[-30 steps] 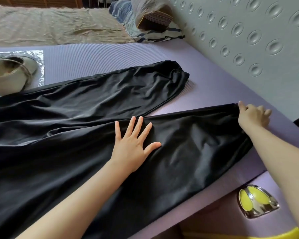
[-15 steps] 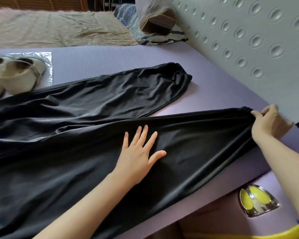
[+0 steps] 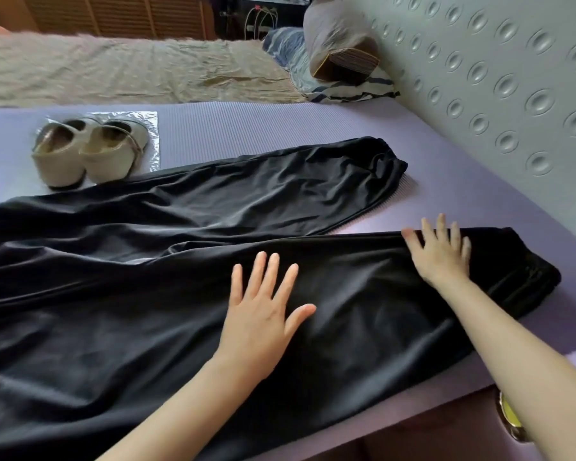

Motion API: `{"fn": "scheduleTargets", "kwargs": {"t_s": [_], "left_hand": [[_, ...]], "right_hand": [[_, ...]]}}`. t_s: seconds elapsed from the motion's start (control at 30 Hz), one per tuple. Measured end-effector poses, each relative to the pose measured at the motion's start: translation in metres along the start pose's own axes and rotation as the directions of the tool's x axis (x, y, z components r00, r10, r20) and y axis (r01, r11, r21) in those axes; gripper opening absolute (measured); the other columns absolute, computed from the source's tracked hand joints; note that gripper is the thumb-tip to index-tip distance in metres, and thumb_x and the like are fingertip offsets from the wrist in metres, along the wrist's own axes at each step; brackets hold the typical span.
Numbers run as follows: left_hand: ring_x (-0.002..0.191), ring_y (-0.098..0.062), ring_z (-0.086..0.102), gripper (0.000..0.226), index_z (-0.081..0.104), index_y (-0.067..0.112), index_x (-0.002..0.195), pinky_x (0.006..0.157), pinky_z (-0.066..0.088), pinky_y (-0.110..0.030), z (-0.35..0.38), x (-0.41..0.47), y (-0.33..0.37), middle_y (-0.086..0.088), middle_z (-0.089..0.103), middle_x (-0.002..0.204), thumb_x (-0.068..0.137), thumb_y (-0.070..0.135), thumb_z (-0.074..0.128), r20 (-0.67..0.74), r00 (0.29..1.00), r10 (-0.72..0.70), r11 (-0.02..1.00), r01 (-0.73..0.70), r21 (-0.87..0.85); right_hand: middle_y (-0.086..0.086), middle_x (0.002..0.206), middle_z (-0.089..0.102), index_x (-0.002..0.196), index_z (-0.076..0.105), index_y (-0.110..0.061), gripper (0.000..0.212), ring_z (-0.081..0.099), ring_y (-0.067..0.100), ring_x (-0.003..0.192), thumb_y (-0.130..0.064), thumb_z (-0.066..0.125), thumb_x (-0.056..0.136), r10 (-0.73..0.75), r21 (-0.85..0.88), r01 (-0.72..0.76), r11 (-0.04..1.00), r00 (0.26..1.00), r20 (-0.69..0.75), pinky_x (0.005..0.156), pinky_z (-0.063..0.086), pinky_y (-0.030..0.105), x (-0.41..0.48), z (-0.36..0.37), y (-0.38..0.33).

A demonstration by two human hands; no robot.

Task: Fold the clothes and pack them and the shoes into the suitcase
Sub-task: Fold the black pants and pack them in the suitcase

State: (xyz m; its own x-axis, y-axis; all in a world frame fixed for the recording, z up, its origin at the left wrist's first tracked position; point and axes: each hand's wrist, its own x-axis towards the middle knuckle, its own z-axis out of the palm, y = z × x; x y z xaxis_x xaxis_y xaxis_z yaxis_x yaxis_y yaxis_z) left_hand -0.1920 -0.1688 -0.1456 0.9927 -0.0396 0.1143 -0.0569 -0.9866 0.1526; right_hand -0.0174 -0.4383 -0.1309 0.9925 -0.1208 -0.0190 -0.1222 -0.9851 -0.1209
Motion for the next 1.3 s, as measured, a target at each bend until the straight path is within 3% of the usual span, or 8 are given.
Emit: {"fn": "scheduleTargets", "kwargs": {"t_s": [0.23, 0.4, 0.53, 0.7, 0.83, 0.97, 1.13, 1.3], "left_hand": [[0.134, -0.030, 0.038, 0.070, 0.046, 0.025, 0.138, 0.106, 0.016, -0.053, 0.012, -0.019, -0.021, -0.008, 0.044, 0.144, 0.094, 0.064, 0.008, 0.071, 0.994, -0.081, 0.996, 0.079, 0.031], [0.128, -0.028, 0.048, 0.069, 0.057, 0.019, 0.129, 0.097, 0.040, -0.053, -0.001, -0.020, -0.029, -0.010, 0.054, 0.134, 0.097, 0.056, 0.007, 0.016, 0.995, -0.098, 0.995, 0.097, 0.007], [0.130, -0.028, 0.045, 0.059, 0.059, 0.016, 0.126, 0.101, 0.036, -0.050, -0.012, -0.022, -0.041, -0.011, 0.055, 0.134, 0.089, 0.050, 0.028, -0.054, 0.994, -0.091, 0.994, 0.088, -0.066], [0.139, -0.023, 0.031, 0.058, 0.053, 0.017, 0.132, 0.113, 0.017, -0.041, -0.047, -0.029, -0.099, -0.007, 0.045, 0.143, 0.090, 0.047, 0.027, -0.226, 0.952, -0.208, 0.955, 0.147, -0.258], [0.141, -0.025, 0.026, 0.040, 0.053, 0.014, 0.132, 0.114, 0.016, -0.045, -0.070, -0.034, -0.167, -0.012, 0.040, 0.146, 0.094, 0.026, 0.054, -0.274, 0.904, -0.327, 0.926, 0.249, -0.282], [0.144, -0.022, 0.017, 0.042, 0.047, 0.016, 0.138, 0.115, 0.009, -0.044, -0.082, -0.038, -0.226, -0.009, 0.031, 0.151, 0.097, 0.025, 0.048, -0.215, 0.870, -0.445, 0.878, 0.375, -0.297], [0.146, -0.019, 0.005, 0.048, 0.032, 0.021, 0.146, 0.116, 0.002, -0.043, -0.080, -0.032, -0.263, -0.005, 0.021, 0.156, 0.100, 0.032, 0.039, -0.115, 0.874, -0.472, 0.863, 0.431, -0.264], [0.143, -0.026, 0.017, 0.046, 0.035, 0.013, 0.143, 0.115, 0.009, -0.049, -0.087, 0.000, -0.320, -0.011, 0.033, 0.150, 0.100, 0.028, 0.037, -0.149, 0.828, -0.541, 0.837, 0.513, -0.192]], "right_hand": [[0.006, 0.159, -0.012, 0.152, -0.006, -0.022, 0.073, -0.013, 0.025, 0.146, -0.061, 0.006, 0.092, 0.001, -0.035, 0.001, 0.999, 0.997, 0.081, 0.118, -0.007, 0.047, -0.011, 0.004, -0.005], [0.006, 0.158, -0.016, 0.153, 0.000, -0.020, 0.068, -0.013, 0.024, 0.146, -0.055, 0.017, 0.097, -0.111, 0.060, 0.112, 0.992, 0.994, -0.019, 0.116, -0.009, 0.043, -0.034, -0.009, -0.041], [0.009, 0.160, -0.004, 0.151, 0.017, -0.019, 0.062, -0.004, 0.025, 0.146, -0.050, 0.028, 0.099, -0.181, 0.190, 0.176, 0.966, 0.983, 0.007, 0.117, -0.003, 0.041, -0.055, -0.012, -0.090], [0.007, 0.158, 0.015, 0.145, 0.036, -0.020, 0.054, 0.005, 0.020, 0.146, -0.048, 0.034, 0.099, -0.382, 0.269, 0.351, 0.897, 0.921, 0.072, 0.115, 0.003, 0.036, -0.081, -0.019, -0.159], [0.001, 0.158, 0.017, 0.144, 0.039, -0.022, 0.051, 0.006, 0.017, 0.146, -0.046, 0.036, 0.099, -0.532, 0.298, 0.482, 0.824, 0.840, 0.110, 0.114, 0.003, 0.033, -0.097, -0.020, -0.223], [-0.002, 0.158, 0.018, 0.143, 0.040, -0.023, 0.047, 0.007, 0.017, 0.145, -0.042, 0.037, 0.100, -0.610, 0.309, 0.553, 0.774, 0.783, 0.127, 0.115, 0.004, 0.036, -0.099, -0.013, -0.285], [-0.004, 0.157, 0.021, 0.145, 0.037, -0.023, 0.045, 0.009, 0.018, 0.145, -0.030, 0.042, 0.100, -0.621, 0.313, 0.561, 0.766, 0.772, 0.137, 0.116, 0.005, 0.039, -0.077, -0.007, -0.345], [-0.002, 0.157, 0.021, 0.147, 0.032, -0.024, 0.052, 0.012, 0.022, 0.145, -0.026, 0.050, 0.098, -0.619, 0.290, 0.561, 0.776, 0.766, 0.175, 0.115, 0.009, 0.041, -0.051, 0.007, -0.397]]}}
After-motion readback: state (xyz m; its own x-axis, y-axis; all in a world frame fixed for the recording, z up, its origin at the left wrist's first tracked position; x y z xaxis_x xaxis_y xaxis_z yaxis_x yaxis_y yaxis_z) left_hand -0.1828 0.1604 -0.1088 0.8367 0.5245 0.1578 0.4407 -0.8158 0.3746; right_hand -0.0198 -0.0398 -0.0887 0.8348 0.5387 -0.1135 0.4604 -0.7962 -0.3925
